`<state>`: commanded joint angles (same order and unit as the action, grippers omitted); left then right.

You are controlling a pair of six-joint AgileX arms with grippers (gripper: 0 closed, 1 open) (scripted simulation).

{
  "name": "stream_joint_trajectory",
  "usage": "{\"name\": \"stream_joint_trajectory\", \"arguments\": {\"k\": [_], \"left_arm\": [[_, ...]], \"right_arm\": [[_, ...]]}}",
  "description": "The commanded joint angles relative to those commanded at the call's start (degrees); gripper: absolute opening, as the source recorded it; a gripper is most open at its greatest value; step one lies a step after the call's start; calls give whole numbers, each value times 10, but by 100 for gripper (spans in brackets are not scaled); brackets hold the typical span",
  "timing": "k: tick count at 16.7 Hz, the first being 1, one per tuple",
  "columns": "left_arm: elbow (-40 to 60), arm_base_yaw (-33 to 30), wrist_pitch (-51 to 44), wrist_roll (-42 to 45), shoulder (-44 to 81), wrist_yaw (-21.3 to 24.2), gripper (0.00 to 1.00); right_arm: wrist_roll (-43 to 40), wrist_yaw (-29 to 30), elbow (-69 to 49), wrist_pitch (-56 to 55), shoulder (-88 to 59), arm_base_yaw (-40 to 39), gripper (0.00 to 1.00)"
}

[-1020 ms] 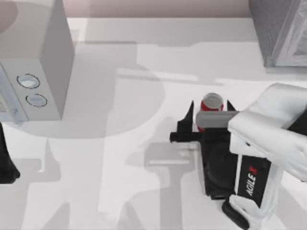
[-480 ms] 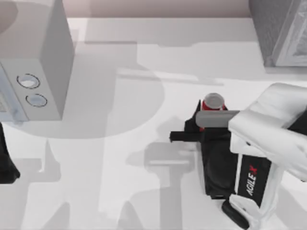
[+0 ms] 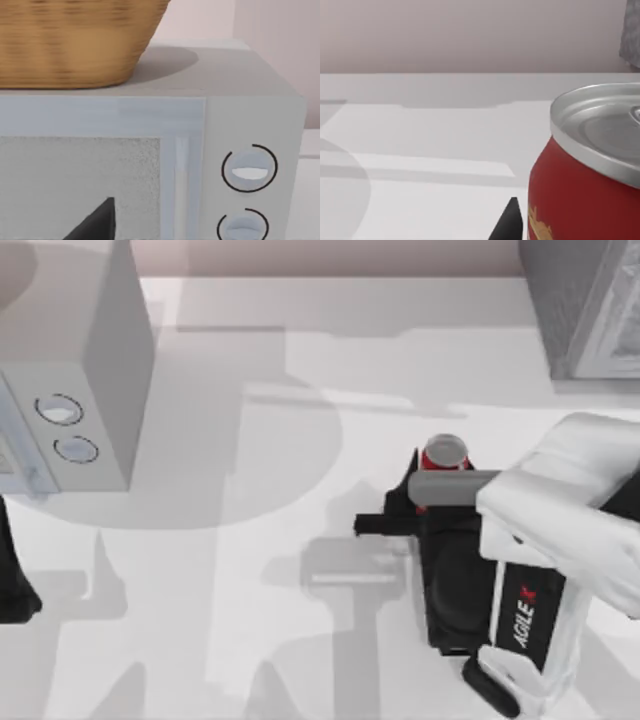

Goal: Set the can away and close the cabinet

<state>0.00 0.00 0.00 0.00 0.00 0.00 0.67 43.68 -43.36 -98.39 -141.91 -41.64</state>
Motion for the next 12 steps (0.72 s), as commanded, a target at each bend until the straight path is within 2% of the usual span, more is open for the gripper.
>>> {"name": "stream_joint_trajectory", "arguments": {"k": [5, 12], "left_arm": [[0, 0, 0, 0, 0, 0, 100], [0, 0, 0, 0, 0, 0, 100]], "right_arm": [[1, -1, 4, 57, 60, 0, 0], [3, -3, 16, 249, 262, -1, 0]]}}
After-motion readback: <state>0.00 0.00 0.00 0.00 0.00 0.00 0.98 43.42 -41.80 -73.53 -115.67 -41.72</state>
